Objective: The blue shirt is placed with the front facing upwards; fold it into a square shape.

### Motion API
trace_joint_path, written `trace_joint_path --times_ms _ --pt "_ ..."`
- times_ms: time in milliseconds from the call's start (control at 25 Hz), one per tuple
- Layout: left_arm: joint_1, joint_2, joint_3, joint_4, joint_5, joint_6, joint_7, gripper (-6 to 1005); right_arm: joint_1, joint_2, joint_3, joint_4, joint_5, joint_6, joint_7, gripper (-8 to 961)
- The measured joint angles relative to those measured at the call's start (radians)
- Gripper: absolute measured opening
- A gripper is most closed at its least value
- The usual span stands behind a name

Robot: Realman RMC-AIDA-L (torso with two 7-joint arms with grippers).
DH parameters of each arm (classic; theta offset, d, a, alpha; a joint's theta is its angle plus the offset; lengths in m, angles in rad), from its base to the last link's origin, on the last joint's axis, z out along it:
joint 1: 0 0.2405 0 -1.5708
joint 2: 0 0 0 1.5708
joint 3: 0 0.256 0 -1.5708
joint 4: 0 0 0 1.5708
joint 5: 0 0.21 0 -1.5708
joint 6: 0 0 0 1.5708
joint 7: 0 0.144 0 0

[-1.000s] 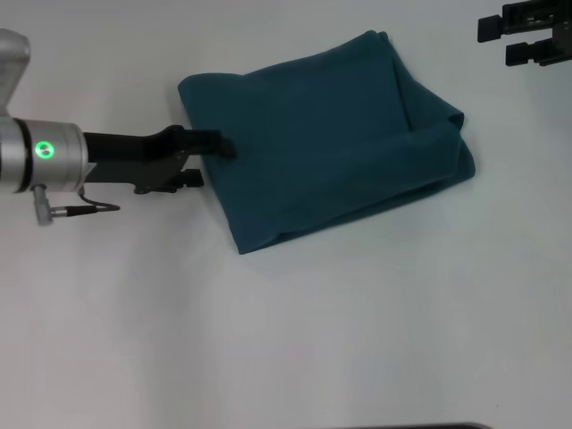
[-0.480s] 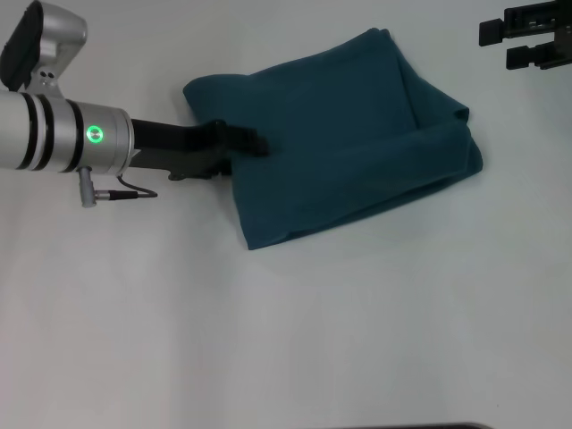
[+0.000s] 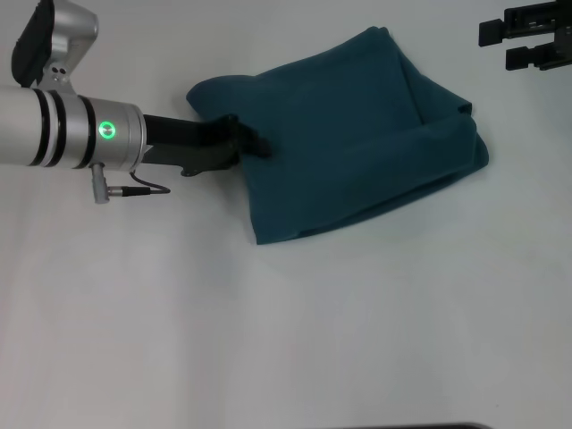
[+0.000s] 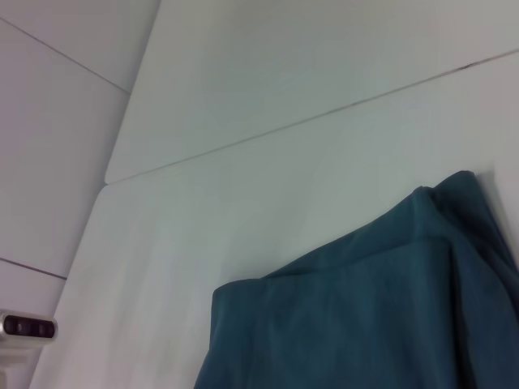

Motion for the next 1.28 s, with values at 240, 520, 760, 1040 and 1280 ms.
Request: trace_joint_path --times_ms 240,520,760,1040,1280 --pt "-0.002 -0.007 0.004 0.001 -0.024 0.036 0.024 226 0.000 0.000 0.000 0.003 0.000 0.005 -0.002 867" --pt "0.012 -0.016 -0.003 0.001 -0.067 0.236 0.105 144 -0.006 0.000 0.000 0.005 -0.001 0.007 -0.007 867" --pt "0.114 -0.017 0.006 -0.048 -0.063 0.374 0.105 134 -0.012 0.001 0.000 0.006 -0.001 0.008 -0.007 867" --pt "0.178 0.076 0.004 -0.080 -0.048 0.392 0.086 129 -0.014 0.002 0.000 0.008 -0.006 0.015 -0.009 867" --pt "0.137 0.161 -0.003 -0.073 -0.016 0.373 0.082 125 -0.011 0.007 -0.008 0.009 -0.006 0.016 -0.016 867"
